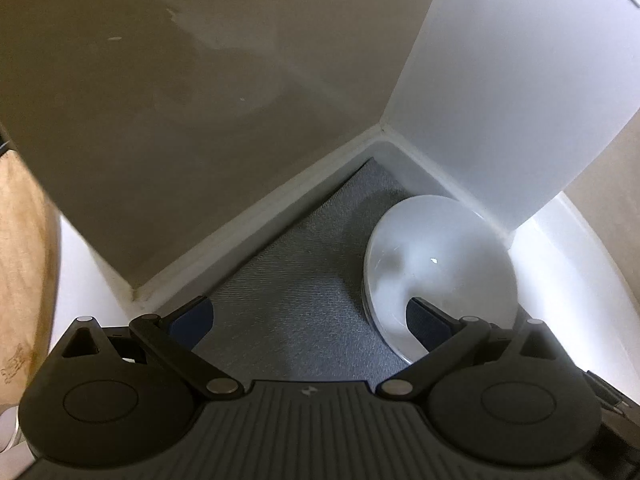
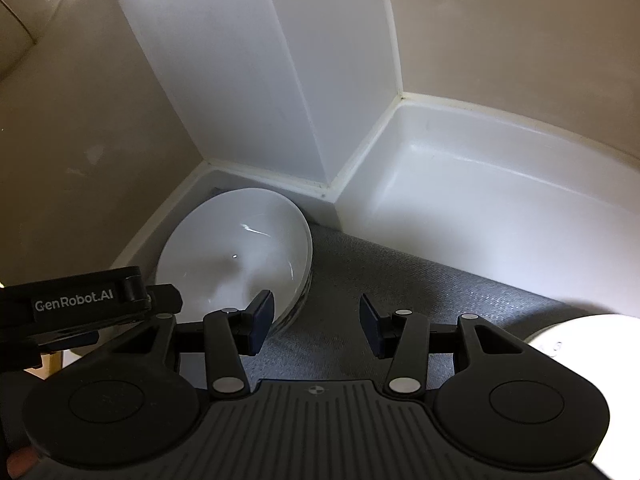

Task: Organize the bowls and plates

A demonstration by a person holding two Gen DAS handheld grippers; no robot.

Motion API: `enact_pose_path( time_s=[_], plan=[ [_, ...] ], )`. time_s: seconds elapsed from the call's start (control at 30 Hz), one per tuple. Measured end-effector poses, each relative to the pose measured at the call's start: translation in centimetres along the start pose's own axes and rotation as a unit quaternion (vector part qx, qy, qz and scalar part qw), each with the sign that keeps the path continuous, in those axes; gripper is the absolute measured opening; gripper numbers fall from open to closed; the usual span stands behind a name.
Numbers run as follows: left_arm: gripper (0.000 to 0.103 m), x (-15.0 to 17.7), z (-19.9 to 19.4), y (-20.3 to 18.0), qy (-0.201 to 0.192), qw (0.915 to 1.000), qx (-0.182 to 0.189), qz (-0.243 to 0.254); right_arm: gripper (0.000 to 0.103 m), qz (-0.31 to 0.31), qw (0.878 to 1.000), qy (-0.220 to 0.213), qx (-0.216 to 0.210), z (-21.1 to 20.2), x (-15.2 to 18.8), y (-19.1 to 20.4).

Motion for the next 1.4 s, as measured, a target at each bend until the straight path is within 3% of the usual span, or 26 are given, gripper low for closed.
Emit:
enact_pose_path(
  time_s=[0.4, 0.77, 0.8, 0.83, 0.9, 0.93, 1.0, 1.1, 1.4],
  plan=[
    [0.103, 0.0, 2.7, 0.0, 0.02, 0.9998, 0.0, -0.004, 0.055, -0.014, 1.0, 0.007, 0.005, 1.7, 0.6, 0.4],
    [0.101, -0.2, 3.3, -0.1, 0.014, 0.9998, -0.017, 0.001, 0.056, -0.017, 1.0, -0.004, 0.009, 2.1, 0.7, 0.3],
    [0.095, -0.1, 2.9, -0.2, 0.008, 0.9997, -0.021, 0.007, 0.046, -0.018, 1.0, -0.006, 0.009, 2.1, 0.7, 0.2],
    [0.093, 0.1, 2.4, -0.4, 0.0, 0.9996, -0.024, 0.013, 0.028, -0.02, 1.0, -0.008, 0.007, 2.0, 0.8, 0.3],
    [0.075, 0.2, 2.0, -0.8, -0.007, 0.9997, -0.007, 0.02, 0.016, -0.019, 1.0, 0.0, 0.001, 2.0, 1.0, 0.5],
    [0.068, 0.3, 1.9, -1.0, -0.007, 0.9997, 0.005, 0.023, 0.016, -0.018, 1.0, 0.002, -0.001, 1.9, 1.0, 0.6],
    [0.043, 0.5, 1.5, -1.5, -0.002, 0.9993, 0.028, 0.023, 0.014, -0.027, 1.0, 0.002, -0.005, 1.7, 1.1, 1.0],
    [0.019, 1.3, 1.1, -1.8, 0.012, 0.9978, 0.061, 0.021, 0.01, -0.031, 0.999, 0.019, -0.014, 1.1, 1.2, 1.2],
    [0.015, 4.9, -1.3, -2.4, 0.035, 0.9907, 0.103, 0.082, 0.007, -0.025, 0.996, 0.078, -0.021, -1.6, 3.3, 0.6]
  ],
)
Point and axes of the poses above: each gripper's, at about its wrist camera, not at the fingertips, and z roughly the way its jaws point, y to its left, x to its underside, the point moved 9 cm from there along z, roughly the way its jaws point, and after that the axes turned 15 degrees about z, right-handed, at the moved point
